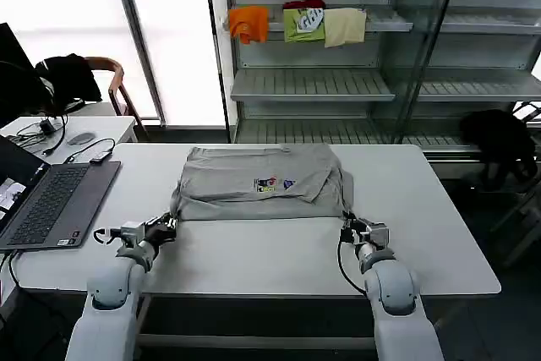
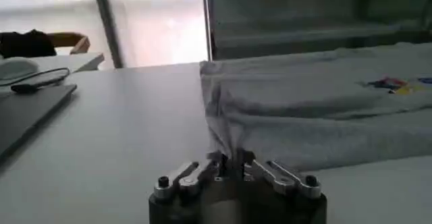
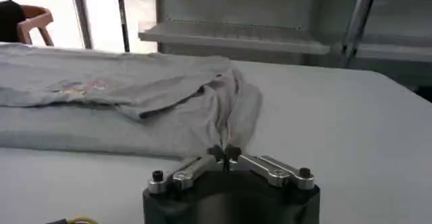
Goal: Fold and organize the clothes.
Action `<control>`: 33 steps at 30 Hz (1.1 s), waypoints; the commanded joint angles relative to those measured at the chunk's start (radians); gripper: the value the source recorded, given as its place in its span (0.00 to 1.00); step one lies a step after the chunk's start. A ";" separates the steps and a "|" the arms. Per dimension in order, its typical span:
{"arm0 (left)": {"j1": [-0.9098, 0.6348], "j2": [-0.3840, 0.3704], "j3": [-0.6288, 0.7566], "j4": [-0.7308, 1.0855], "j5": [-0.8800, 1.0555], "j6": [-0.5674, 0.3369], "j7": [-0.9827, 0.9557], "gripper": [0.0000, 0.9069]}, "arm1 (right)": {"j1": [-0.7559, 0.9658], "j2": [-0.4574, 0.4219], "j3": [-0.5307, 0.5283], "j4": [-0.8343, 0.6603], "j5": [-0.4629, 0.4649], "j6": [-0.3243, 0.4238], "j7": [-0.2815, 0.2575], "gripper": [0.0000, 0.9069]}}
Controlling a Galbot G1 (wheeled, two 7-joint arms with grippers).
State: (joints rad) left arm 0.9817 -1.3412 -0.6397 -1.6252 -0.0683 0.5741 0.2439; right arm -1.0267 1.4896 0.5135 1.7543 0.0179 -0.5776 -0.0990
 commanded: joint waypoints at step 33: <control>0.551 0.024 -0.207 -0.473 -0.254 0.004 -0.014 0.00 | -0.492 -0.066 -0.024 0.484 0.070 -0.003 0.027 0.00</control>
State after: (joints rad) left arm 1.4215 -1.3124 -0.8148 -2.0380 -0.2846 0.5802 0.2327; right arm -1.4358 1.4272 0.4939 2.1882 0.0976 -0.5816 -0.0676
